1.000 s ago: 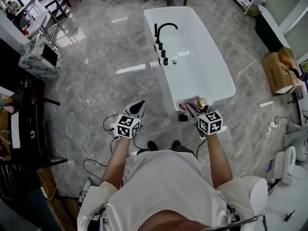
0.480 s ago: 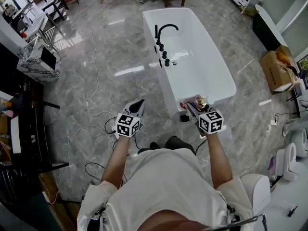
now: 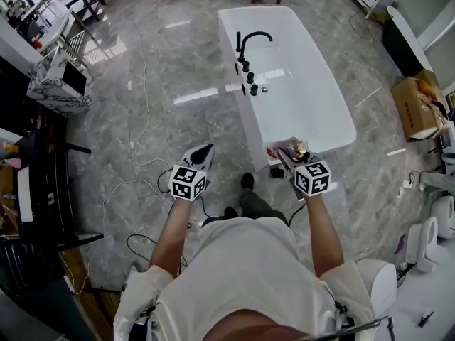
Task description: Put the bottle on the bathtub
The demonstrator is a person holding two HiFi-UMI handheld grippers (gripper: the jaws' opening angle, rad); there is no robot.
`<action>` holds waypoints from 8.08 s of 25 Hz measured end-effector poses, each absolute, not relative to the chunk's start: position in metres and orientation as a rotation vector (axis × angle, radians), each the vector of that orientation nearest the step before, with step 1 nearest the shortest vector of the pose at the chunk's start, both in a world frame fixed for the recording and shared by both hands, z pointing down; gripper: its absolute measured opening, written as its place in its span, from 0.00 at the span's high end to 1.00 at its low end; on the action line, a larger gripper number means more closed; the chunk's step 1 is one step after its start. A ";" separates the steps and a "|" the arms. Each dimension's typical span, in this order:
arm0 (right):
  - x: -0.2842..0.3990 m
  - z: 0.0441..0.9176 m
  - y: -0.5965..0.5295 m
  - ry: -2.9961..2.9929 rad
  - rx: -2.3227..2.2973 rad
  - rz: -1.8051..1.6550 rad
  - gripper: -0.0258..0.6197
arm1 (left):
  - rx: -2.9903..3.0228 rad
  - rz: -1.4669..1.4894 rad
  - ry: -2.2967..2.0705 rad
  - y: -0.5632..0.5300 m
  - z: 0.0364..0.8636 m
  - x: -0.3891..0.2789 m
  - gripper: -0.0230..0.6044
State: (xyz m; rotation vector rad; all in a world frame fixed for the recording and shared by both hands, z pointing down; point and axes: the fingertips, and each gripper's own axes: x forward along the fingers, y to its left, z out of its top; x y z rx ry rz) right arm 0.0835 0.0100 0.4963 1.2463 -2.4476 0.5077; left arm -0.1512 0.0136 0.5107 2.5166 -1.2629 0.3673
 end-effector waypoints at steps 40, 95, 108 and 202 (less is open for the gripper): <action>0.127 0.602 -0.270 -2.380 1.001 0.566 0.59 | 2.329 0.509 -1.272 -0.244 0.581 -0.076 0.95; 0.106 0.914 -0.393 -2.085 1.157 0.617 0.59 | 2.191 0.643 -0.931 -0.330 0.859 -0.057 0.95; 0.106 0.928 -0.399 -2.083 1.213 0.590 0.58 | 2.102 0.651 -1.000 -0.322 0.883 -0.075 0.95; 0.077 0.422 -0.174 -2.420 1.484 0.270 0.90 | 2.630 0.390 -1.284 -0.186 0.430 -0.152 0.95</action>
